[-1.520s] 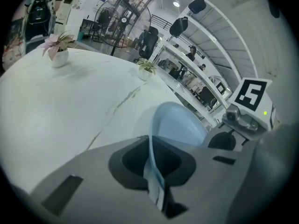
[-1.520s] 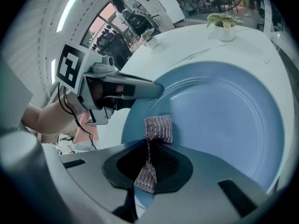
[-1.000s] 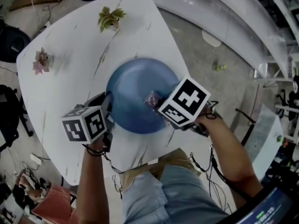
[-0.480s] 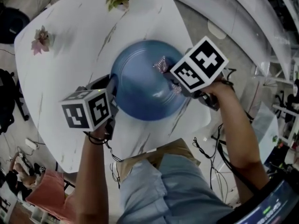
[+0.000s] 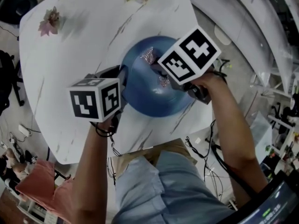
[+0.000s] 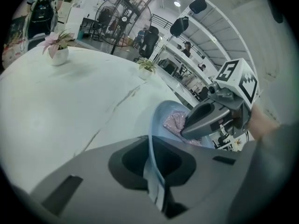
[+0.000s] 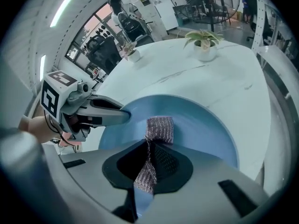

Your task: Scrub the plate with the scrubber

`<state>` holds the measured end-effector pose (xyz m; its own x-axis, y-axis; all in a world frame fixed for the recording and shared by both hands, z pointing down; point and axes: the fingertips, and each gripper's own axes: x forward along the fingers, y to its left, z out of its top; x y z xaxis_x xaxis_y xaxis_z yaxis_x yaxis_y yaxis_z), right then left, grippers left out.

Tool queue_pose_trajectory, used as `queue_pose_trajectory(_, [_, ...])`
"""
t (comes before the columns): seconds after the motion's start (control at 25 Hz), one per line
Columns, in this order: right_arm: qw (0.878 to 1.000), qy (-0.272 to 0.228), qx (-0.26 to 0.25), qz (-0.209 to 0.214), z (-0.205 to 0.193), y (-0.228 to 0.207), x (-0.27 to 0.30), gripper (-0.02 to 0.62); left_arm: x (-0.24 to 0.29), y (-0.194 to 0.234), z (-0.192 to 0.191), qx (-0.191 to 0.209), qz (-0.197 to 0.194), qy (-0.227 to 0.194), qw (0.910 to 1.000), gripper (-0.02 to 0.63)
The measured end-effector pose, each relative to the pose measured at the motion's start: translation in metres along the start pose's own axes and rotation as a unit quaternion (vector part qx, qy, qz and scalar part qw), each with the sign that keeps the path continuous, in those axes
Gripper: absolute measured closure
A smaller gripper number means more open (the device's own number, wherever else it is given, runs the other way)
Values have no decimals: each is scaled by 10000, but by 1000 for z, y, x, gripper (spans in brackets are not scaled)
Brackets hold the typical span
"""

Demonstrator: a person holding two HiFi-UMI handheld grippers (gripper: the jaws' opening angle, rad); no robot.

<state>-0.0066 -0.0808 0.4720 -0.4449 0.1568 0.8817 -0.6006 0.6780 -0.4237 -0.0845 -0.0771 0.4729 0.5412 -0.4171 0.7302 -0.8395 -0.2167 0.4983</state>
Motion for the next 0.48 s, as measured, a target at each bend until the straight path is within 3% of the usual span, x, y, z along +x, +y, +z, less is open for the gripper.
queue_pose_trajectory(0.48, [9982,130,-409,412,-14,60,24,546,1,0,-2,-88,-46,-28,9999,588])
